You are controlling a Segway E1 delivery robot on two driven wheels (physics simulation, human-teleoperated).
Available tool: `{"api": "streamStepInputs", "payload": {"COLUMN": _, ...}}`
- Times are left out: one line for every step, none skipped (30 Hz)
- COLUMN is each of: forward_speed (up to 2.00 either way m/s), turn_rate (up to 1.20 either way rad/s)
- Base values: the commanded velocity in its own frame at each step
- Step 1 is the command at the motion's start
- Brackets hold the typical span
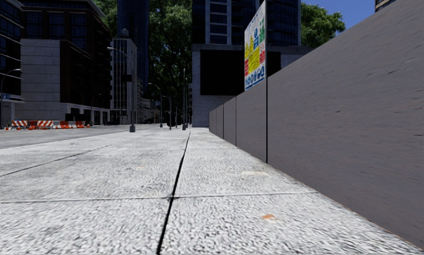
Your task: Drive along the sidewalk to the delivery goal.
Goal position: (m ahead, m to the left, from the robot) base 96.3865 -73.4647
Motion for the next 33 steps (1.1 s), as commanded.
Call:
{"api": "streamStepInputs", "payload": {"forward_speed": 1.47, "turn_rate": 0.00}}
{"api": "streamStepInputs", "payload": {"forward_speed": 1.48, "turn_rate": 0.00}}
{"api": "streamStepInputs", "payload": {"forward_speed": 1.49, "turn_rate": 0.00}}
{"api": "streamStepInputs", "payload": {"forward_speed": 1.49, "turn_rate": 0.00}}
{"api": "streamStepInputs", "payload": {"forward_speed": 1.49, "turn_rate": 0.00}}
{"api": "streamStepInputs", "payload": {"forward_speed": 1.49, "turn_rate": 0.00}}
{"api": "streamStepInputs", "payload": {"forward_speed": 1.49, "turn_rate": 0.00}}
{"api": "streamStepInputs", "payload": {"forward_speed": 1.49, "turn_rate": 0.00}}
{"api": "streamStepInputs", "payload": {"forward_speed": 1.49, "turn_rate": 0.00}}
{"api": "streamStepInputs", "payload": {"forward_speed": 1.49, "turn_rate": 0.00}}
{"api": "streamStepInputs", "payload": {"forward_speed": 1.49, "turn_rate": 0.00}}
{"api": "streamStepInputs", "payload": {"forward_speed": 1.49, "turn_rate": 0.00}}
{"api": "streamStepInputs", "payload": {"forward_speed": 1.49, "turn_rate": 0.00}}
{"api": "streamStepInputs", "payload": {"forward_speed": 1.49, "turn_rate": 0.00}}
{"api": "streamStepInputs", "payload": {"forward_speed": 1.49, "turn_rate": 0.00}}
{"api": "streamStepInputs", "payload": {"forward_speed": 1.49, "turn_rate": 0.00}}
{"api": "streamStepInputs", "payload": {"forward_speed": 1.49, "turn_rate": 0.00}}
{"api": "streamStepInputs", "payload": {"forward_speed": 1.49, "turn_rate": 0.00}}
{"api": "streamStepInputs", "payload": {"forward_speed": 1.49, "turn_rate": 0.00}}
{"api": "streamStepInputs", "payload": {"forward_speed": 1.49, "turn_rate": 0.00}}
{"api": "streamStepInputs", "payload": {"forward_speed": 1.49, "turn_rate": 0.00}}
{"api": "streamStepInputs", "payload": {"forward_speed": 1.49, "turn_rate": 0.00}}
{"api": "streamStepInputs", "payload": {"forward_speed": 1.49, "turn_rate": 0.00}}
{"api": "streamStepInputs", "payload": {"forward_speed": 1.49, "turn_rate": 0.00}}
{"api": "streamStepInputs", "payload": {"forward_speed": 1.49, "turn_rate": 0.00}}
{"api": "streamStepInputs", "payload": {"forward_speed": 1.49, "turn_rate": 0.00}}
{"api": "streamStepInputs", "payload": {"forward_speed": 1.49, "turn_rate": 0.00}}
{"api": "streamStepInputs", "payload": {"forward_speed": 1.49, "turn_rate": 0.00}}
{"api": "streamStepInputs", "payload": {"forward_speed": 1.49, "turn_rate": 0.00}}
{"api": "streamStepInputs", "payload": {"forward_speed": 1.49, "turn_rate": 0.00}}
{"api": "streamStepInputs", "payload": {"forward_speed": 1.49, "turn_rate": 0.00}}
{"api": "streamStepInputs", "payload": {"forward_speed": 1.49, "turn_rate": 0.00}}
{"api": "streamStepInputs", "payload": {"forward_speed": 1.49, "turn_rate": 0.00}}
